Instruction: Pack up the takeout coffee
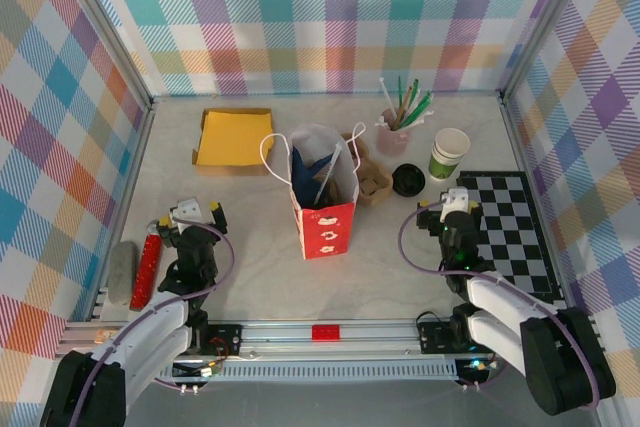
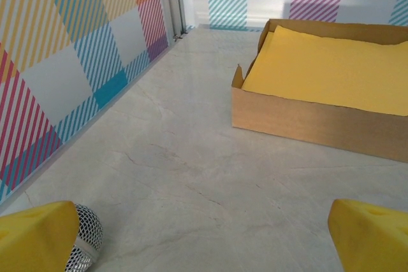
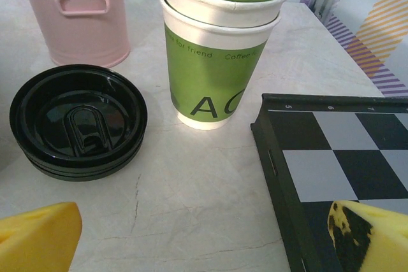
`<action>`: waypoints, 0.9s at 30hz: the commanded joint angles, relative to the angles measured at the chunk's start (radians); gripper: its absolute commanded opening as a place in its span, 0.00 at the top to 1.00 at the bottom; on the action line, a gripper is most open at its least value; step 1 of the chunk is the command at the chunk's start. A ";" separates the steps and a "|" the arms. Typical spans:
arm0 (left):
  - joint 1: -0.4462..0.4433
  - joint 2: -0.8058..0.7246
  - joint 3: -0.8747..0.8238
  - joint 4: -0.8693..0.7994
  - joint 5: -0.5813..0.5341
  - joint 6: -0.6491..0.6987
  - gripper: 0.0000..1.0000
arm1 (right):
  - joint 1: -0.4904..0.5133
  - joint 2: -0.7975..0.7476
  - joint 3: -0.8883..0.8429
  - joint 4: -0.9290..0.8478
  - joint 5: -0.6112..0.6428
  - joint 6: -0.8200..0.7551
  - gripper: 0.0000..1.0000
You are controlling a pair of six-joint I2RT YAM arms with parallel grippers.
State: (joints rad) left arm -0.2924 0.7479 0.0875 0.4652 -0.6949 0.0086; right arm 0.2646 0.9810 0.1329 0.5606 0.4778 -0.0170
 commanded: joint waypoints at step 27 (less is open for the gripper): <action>0.053 0.311 0.022 0.382 0.035 -0.022 0.00 | -0.031 0.067 0.022 0.193 -0.020 -0.011 0.01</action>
State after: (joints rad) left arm -0.2581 1.0332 0.0887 0.7441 -0.6621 -0.0071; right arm 0.2409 1.0504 0.1349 0.7033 0.4656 -0.0174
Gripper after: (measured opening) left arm 0.997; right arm 0.989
